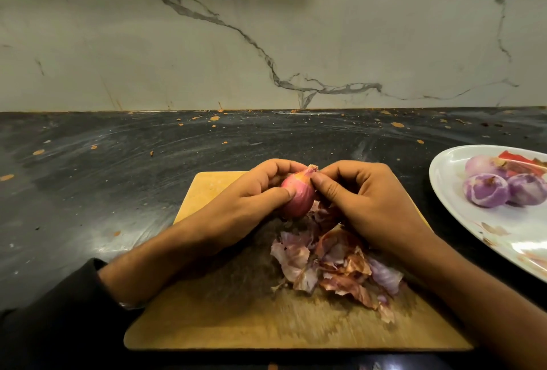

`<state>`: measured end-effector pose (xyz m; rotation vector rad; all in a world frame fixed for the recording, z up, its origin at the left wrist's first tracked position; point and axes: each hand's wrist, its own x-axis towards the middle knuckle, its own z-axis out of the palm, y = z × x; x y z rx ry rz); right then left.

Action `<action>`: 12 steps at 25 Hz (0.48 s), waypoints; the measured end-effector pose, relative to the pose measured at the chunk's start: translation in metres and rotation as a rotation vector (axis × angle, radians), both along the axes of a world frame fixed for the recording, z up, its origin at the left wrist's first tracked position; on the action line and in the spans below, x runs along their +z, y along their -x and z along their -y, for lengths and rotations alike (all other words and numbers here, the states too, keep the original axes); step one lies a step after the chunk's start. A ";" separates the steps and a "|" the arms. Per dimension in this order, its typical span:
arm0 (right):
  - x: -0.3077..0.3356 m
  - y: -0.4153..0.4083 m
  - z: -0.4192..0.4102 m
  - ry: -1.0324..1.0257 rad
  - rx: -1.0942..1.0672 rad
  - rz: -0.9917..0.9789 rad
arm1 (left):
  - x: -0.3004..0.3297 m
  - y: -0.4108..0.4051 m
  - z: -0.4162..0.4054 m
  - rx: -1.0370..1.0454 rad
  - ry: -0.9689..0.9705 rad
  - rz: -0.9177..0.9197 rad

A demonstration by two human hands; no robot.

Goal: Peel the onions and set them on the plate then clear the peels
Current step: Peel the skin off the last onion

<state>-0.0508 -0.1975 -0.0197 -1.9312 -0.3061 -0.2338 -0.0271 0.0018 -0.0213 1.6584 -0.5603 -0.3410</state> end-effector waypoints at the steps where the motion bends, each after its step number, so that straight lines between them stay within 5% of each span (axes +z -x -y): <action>1: 0.000 0.000 0.000 0.019 -0.005 0.014 | 0.000 0.000 0.001 -0.005 -0.022 0.010; 12: -0.004 -0.002 0.001 0.088 -0.064 0.109 | -0.003 0.002 0.005 0.055 -0.118 0.202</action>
